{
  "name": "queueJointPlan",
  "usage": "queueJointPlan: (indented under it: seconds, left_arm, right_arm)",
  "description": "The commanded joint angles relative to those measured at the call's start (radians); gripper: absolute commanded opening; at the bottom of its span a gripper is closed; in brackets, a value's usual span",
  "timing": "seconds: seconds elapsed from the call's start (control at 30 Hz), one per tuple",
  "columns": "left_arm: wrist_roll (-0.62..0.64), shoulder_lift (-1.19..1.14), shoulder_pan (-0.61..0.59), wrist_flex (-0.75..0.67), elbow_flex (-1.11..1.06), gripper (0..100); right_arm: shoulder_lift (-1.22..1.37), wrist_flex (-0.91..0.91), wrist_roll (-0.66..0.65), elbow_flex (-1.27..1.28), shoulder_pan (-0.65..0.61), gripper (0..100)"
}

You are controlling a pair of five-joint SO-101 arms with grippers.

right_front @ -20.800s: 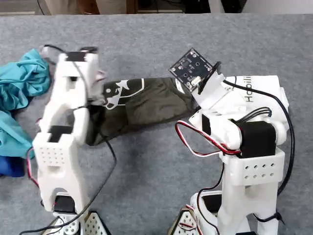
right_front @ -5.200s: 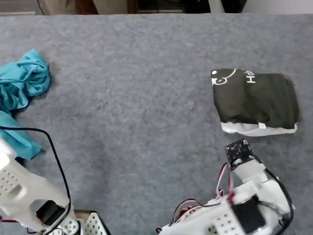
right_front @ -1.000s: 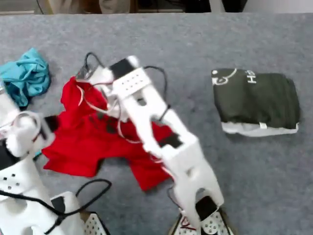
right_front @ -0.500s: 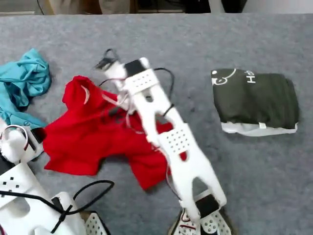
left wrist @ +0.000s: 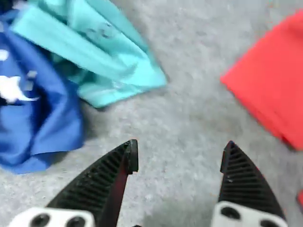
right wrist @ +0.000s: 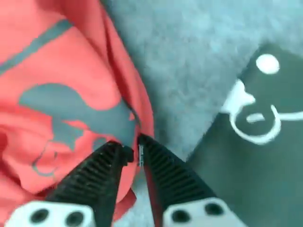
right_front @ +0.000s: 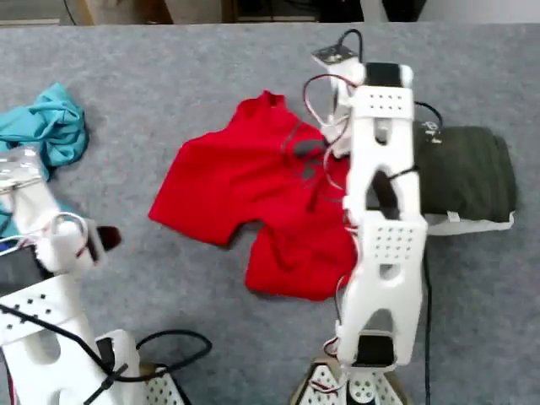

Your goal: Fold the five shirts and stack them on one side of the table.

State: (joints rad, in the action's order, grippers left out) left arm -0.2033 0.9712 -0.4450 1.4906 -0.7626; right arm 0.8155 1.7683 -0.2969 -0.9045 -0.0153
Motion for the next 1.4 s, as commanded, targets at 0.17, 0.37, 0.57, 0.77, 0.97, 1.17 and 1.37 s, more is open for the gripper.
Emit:
queueJointPlan:
  seconds: [0.17,0.37,0.57,0.77,0.97,1.17,1.37]
  left_arm:
    - [0.066,0.007,0.414,-0.003,-0.021,29]
    - [0.258,0.001,0.881,-0.106,-0.054,29]
    - [0.376,-0.025,1.115,-0.483,-0.315,29]
    - [0.385,-0.308,1.160,-0.654,-0.315,27]
    - [0.473,-0.633,1.169,-0.686,-0.120,27]
    - [0.489,-0.803,1.163,-0.790,-0.061,9]
    - [0.428,-0.811,1.125,-0.686,-0.040,2]
  right_arm:
    - [-0.176,0.017,0.000,0.039,0.035,16.8]
    - [-0.223,0.014,0.103,-0.088,0.028,28.9]
    - [-0.242,0.018,0.103,-0.142,0.030,28.9]
    - [-0.245,0.018,0.103,-0.140,0.030,28.9]
    - [-0.245,0.017,0.097,-0.140,0.030,28.9]
    - [-0.246,0.017,0.097,-0.140,0.038,28.9]
    - [-0.248,0.017,0.097,-0.140,0.038,28.9]
